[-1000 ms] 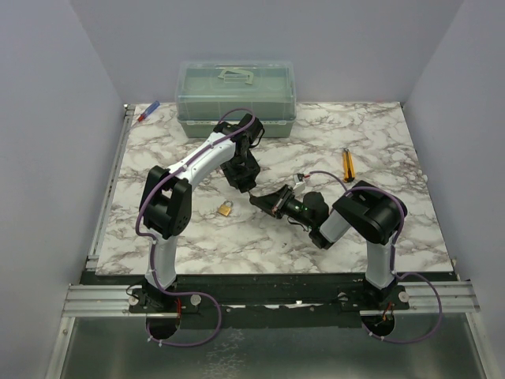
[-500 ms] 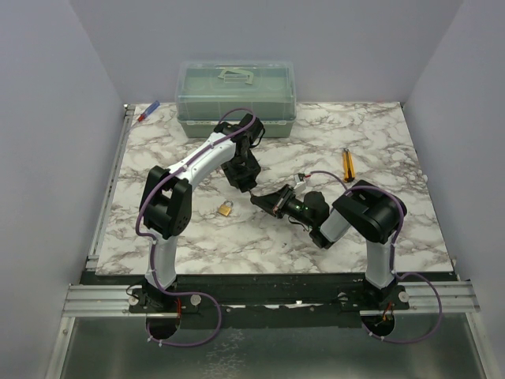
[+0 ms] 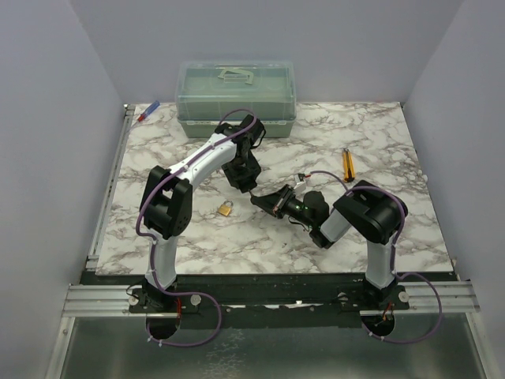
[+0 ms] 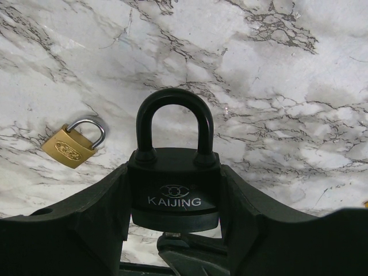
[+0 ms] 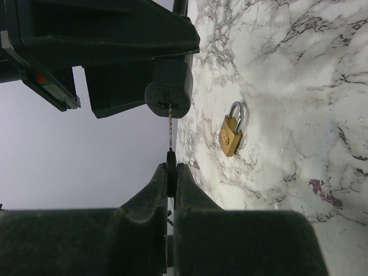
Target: Unlock with the key
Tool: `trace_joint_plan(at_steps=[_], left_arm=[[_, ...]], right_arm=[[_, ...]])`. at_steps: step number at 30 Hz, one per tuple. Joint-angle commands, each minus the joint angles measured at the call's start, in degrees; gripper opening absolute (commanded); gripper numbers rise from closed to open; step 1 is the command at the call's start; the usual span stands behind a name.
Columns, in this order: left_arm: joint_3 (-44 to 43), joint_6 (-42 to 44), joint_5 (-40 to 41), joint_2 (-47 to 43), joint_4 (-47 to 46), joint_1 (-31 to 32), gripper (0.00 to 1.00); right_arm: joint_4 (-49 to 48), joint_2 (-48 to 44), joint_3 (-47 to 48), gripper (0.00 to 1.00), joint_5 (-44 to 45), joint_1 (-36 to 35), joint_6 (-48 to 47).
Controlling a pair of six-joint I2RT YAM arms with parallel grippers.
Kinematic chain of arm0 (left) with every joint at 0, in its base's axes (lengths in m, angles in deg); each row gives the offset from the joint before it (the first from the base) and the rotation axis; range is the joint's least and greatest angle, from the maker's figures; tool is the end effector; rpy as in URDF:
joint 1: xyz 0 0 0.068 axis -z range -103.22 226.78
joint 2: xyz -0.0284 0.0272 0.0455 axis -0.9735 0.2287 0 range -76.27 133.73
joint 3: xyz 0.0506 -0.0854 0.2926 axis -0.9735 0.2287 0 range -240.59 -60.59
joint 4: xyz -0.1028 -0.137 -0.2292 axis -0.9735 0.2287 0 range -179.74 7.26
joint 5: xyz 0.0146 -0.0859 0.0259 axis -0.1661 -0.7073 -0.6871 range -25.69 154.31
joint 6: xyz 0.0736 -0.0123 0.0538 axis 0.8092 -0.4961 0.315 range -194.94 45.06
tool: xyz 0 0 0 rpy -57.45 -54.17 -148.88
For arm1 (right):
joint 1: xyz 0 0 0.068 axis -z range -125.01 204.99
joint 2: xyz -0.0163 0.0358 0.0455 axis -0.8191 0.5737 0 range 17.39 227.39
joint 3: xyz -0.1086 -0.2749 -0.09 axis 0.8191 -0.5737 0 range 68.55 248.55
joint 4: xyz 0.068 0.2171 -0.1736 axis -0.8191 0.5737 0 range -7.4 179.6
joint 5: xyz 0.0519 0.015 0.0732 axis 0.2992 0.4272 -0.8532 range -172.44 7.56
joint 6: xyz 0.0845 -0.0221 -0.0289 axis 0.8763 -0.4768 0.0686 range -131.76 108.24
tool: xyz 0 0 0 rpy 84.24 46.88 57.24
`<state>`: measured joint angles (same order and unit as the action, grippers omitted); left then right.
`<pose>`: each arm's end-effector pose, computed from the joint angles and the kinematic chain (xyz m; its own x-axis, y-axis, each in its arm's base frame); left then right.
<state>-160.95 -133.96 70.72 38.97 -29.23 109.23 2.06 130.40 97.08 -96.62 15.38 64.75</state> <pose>0.3975 -0.2420 0.2233 -0.8571 -0.4646 -0.2225 -0.4378 0.8846 -0.1606 0.2778 0.2562 0.1160 -0.7965 0.5646 -0.2163 -0.1366 0.1805 0.9740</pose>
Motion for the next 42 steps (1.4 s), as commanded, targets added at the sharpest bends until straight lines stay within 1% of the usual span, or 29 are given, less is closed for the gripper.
trace_joint_plan(at_steps=[1,5,11,19,27,33,42], left_arm=[[0.9,-1.7,-0.7,-3.7,-0.8,1.1,0.00],[0.6,-2.4,0.3,-3.7,-1.0,2.0,0.00],[0.7,-3.1,1.3,-4.2,-0.9,2.4,0.00],[1.1,-3.3,1.5,-5.3,-0.9,2.8,0.00],[2.7,-3.8,2.7,-7.6,-0.9,3.8,0.00],[4.1,-4.8,3.8,-9.1,-1.0,6.2,0.00],[5.3,-5.5,4.0,-10.8,-1.2,9.9,0.00]], right_arm=[[4.6,-2.6,1.3,0.00,3.2,0.5,-0.6],[9.5,-4.7,2.8,0.00,4.5,0.5,-0.7],[12.6,-5.9,3.7,0.00,5.8,0.5,-0.4],[12.3,-6.1,3.4,0.00,6.2,0.5,0.1],[14.5,-7.5,4.0,0.00,6.9,0.6,-1.0],[11.5,-7.1,1.9,0.00,6.9,0.6,-1.7],[9.8,-7.2,0.6,0.00,6.9,0.6,-3.0]])
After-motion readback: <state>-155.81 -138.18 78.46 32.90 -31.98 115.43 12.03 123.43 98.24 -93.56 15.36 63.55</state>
